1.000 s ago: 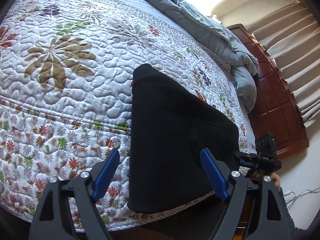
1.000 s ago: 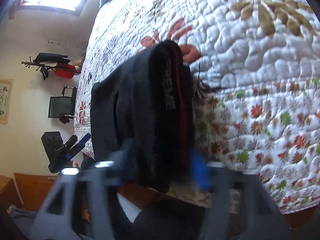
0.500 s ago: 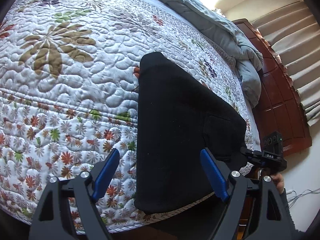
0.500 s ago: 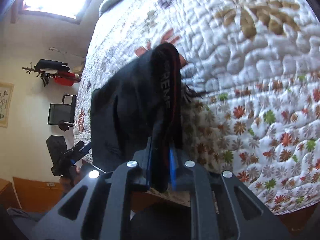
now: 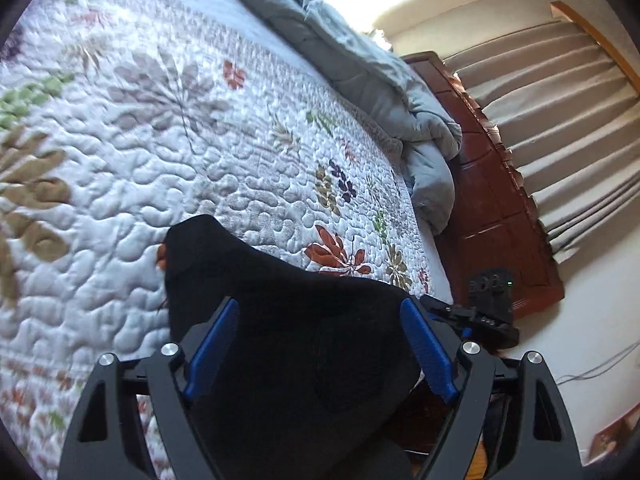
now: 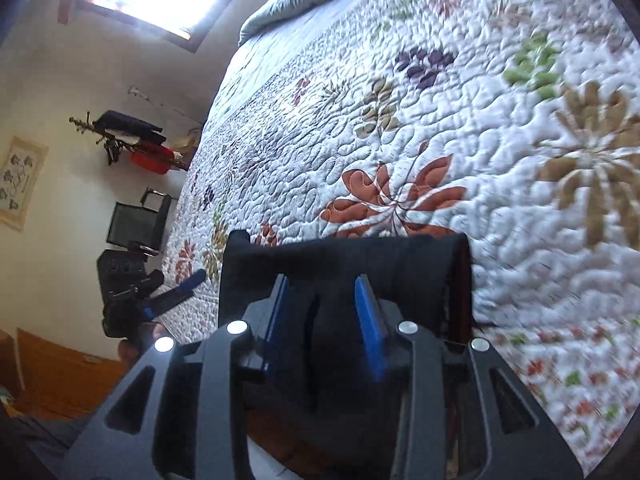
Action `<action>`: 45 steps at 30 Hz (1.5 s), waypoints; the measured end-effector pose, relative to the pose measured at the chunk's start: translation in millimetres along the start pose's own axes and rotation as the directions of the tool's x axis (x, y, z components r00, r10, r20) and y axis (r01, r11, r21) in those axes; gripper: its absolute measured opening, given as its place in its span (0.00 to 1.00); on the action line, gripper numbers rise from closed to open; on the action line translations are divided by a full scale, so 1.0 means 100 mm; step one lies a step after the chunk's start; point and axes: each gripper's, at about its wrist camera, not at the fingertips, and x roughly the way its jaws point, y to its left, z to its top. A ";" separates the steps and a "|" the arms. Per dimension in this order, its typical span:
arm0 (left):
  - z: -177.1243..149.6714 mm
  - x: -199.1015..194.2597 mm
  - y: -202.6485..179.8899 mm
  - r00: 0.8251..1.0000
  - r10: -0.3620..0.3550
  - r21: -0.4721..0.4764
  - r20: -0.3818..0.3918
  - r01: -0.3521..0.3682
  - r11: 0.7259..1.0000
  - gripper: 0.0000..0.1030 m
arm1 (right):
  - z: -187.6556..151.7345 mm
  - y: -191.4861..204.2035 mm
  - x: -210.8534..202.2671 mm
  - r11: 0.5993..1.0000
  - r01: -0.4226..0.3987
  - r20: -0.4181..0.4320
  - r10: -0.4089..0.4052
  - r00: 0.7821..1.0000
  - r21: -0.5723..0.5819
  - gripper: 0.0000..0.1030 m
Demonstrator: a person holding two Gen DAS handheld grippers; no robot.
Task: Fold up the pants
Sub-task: 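Open the right gripper and release the waistband onto the folded trousers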
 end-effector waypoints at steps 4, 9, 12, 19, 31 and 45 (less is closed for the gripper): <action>0.11 0.35 0.36 0.997 0.059 -0.058 -0.057 -0.062 0.996 0.73 | 0.06 -0.43 0.14 0.995 -0.015 -0.006 0.016 1.000 0.102 0.00; 0.08 0.27 0.35 0.998 0.041 -0.072 -0.043 -0.044 0.996 0.71 | -0.08 -0.53 -0.01 0.990 -0.059 0.033 0.055 0.998 0.130 0.05; -0.02 -0.06 0.18 0.999 0.047 -0.037 0.023 -0.046 0.998 0.82 | -0.25 -0.22 -0.30 0.997 -0.062 0.073 0.058 0.996 0.055 0.19; -0.62 -0.29 0.26 0.993 0.111 -0.041 -0.029 -0.112 0.993 0.84 | -0.89 0.00 -0.16 0.999 0.024 -0.078 -0.027 0.997 -0.036 0.19; -0.68 -0.37 0.52 0.990 0.125 -0.082 -0.070 -0.131 0.988 0.85 | -0.89 -0.35 -0.82 0.991 0.092 0.047 -0.096 0.994 0.095 0.90; -0.42 0.20 0.67 0.977 0.055 -0.157 -0.207 -0.089 0.984 0.87 | -0.46 -0.61 0.15 0.984 -0.014 -0.173 0.044 0.984 0.175 0.95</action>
